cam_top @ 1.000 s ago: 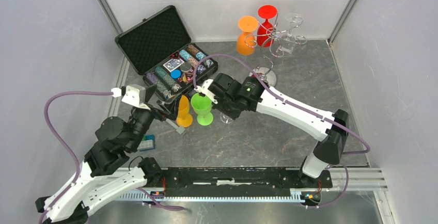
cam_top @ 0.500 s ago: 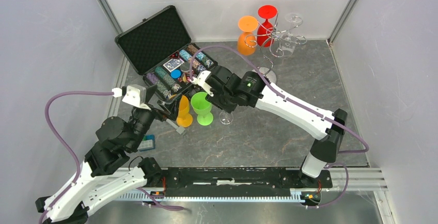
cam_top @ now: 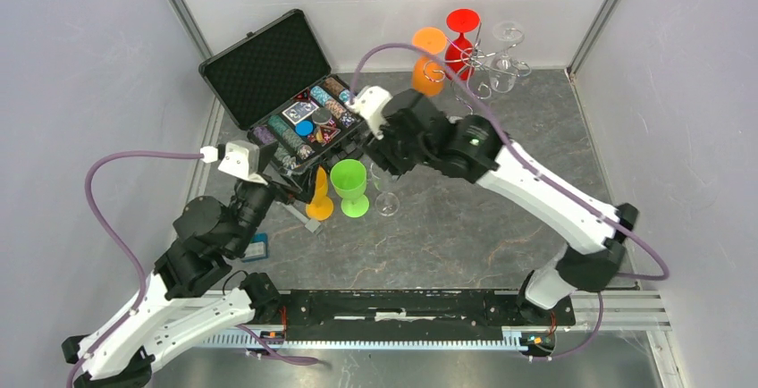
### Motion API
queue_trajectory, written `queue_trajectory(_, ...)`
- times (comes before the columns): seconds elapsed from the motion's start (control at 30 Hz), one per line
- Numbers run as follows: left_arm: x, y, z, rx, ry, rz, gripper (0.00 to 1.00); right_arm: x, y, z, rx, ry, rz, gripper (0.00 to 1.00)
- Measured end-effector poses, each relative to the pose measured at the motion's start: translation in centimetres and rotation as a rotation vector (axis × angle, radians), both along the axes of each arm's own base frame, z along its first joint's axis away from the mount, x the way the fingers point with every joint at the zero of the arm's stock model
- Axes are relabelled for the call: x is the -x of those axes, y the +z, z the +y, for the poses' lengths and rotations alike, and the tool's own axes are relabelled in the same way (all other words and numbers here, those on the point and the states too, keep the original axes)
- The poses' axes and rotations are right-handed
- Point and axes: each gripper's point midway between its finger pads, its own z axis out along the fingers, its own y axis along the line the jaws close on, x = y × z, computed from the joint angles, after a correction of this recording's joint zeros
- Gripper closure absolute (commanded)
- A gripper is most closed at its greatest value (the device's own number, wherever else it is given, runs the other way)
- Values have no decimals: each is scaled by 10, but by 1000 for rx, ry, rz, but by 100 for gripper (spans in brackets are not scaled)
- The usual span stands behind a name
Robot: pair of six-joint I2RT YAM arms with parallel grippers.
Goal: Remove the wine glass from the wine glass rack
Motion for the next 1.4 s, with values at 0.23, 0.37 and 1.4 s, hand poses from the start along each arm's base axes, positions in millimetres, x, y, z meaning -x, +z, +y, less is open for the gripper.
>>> queue_trajectory(0.23,-27,-2,-40,35,-19,39,0,-8,78,-67,-281,-198,-196,29)
queue_trajectory(0.37,-58,3,-81,14,-11,143,0,-7,108,-125,-412,-390,-314,29)
queue_trajectory(1.4,-280,2,-223,772,-517,621,34,36,57,-202,-682,-604,-329,28)
